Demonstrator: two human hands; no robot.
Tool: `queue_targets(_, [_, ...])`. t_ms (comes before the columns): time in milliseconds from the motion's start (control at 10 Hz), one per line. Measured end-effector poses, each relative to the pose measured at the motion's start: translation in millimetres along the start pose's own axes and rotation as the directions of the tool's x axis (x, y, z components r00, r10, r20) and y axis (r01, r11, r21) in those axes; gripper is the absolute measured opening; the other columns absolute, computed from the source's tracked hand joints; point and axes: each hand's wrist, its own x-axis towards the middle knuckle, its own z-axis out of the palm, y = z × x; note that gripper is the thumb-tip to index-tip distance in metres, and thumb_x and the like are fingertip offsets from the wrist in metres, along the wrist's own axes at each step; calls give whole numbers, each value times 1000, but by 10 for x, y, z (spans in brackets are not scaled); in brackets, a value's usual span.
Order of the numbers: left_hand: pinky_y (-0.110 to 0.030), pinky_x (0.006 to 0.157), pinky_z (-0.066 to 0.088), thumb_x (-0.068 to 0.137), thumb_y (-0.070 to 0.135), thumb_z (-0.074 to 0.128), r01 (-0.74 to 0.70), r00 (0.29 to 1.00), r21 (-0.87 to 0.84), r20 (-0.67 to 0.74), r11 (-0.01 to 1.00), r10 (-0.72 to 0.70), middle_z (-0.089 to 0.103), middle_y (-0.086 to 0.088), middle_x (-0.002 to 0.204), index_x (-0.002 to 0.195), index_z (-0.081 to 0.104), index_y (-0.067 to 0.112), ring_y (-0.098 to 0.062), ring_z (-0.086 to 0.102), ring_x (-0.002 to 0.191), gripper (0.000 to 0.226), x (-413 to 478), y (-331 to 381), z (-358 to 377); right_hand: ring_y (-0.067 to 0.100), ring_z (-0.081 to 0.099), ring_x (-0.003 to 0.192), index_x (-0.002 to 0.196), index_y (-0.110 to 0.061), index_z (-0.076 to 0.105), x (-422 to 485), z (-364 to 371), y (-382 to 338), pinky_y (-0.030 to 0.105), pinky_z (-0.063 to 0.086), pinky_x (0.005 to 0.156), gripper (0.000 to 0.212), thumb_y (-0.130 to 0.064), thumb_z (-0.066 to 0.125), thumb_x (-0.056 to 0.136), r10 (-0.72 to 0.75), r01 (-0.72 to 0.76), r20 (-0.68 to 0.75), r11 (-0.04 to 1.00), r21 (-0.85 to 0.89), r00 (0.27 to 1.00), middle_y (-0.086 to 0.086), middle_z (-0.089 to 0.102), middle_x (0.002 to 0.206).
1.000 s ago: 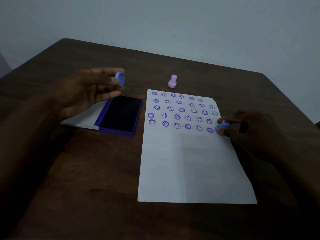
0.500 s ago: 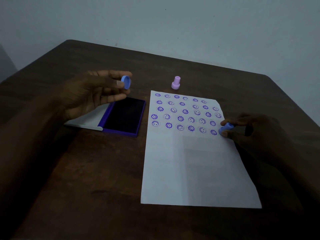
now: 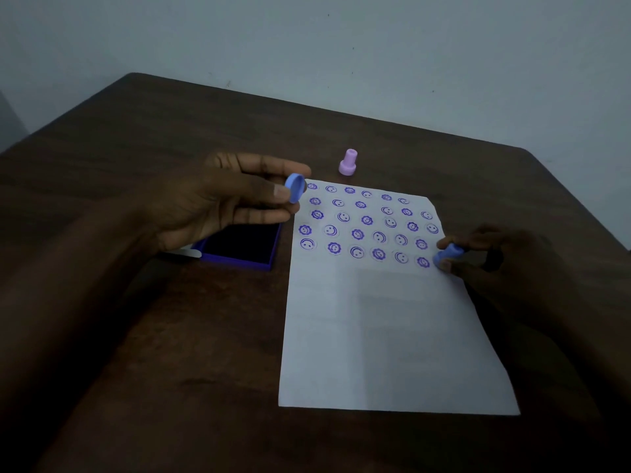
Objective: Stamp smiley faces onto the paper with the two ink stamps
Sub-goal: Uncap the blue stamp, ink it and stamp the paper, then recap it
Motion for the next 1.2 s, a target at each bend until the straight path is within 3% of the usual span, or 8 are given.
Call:
queue_targets(400, [-16,50,55,77,-9,53,-14,1000,15,22,1000,14,68,-8,90,92,64,10,-8,71,57,27,146,-112,-116,7,51,64,106,-17,76,4,30,7,10,35,56,28,-23,77,79,28,-28,-7,999,16,1000,6,68,103])
queue_targets(500, [-17,55,57,60,0,68,-22,997,13,77,1000,21,72,-9,92,91,73,11,-10,74,66,33,166,-138,-191,7,52,65,107,-19,75,-2,42,1,13,34,56,29,-25,76,79,12,-12,-2,1000,-2,1000,6,67,101])
queue_targets(600, [-19,61,58,47,8,87,-30,987,-10,160,999,32,78,-3,94,86,81,22,-15,76,79,42,192,-175,-327,3,51,63,107,-17,75,-22,15,-41,8,34,55,29,-24,76,80,19,-19,-3,1000,-16,1000,5,67,103])
queue_targets(700, [-21,65,59,31,32,94,-43,981,-32,189,999,48,78,-3,101,92,81,24,-16,75,87,63,214,-196,-402,-6,54,63,104,-17,77,-4,-55,-91,-3,35,59,26,-22,77,79,9,-7,58,1000,-26,998,-3,68,99])
queue_targets(800, [-21,68,59,29,35,95,-67,979,-46,189,997,74,78,-3,101,94,80,24,-16,75,89,68,227,-209,-436,-8,57,61,99,-20,76,-30,-128,-140,-4,35,57,22,-19,79,77,42,-44,74,999,28,996,-20,61,79])
queue_targets(900, [-22,70,59,33,33,94,-74,981,-60,176,995,83,77,-4,102,96,80,23,-17,75,91,65,228,-233,-472,-7,66,74,96,-28,75,-68,-233,-134,-6,39,60,20,-23,78,77,115,-82,-101,955,286,988,-19,68,84])
queue_targets(1000, [-22,72,59,38,31,91,-71,981,-65,178,995,82,77,-4,102,97,80,23,-16,74,92,60,241,-252,-481,-20,61,79,102,-32,72,-76,-295,-190,-1,44,67,26,-31,76,76,125,-43,-194,923,381,973,-20,69,94])
queue_targets(1200, [-21,68,59,43,22,89,-64,977,-77,201,995,78,78,-5,98,93,81,22,-17,75,88,50,256,-254,-469,-8,68,73,98,-29,74,25,-147,-377,9,51,61,29,-32,77,70,137,-110,-3,804,584,991,-18,77,83])
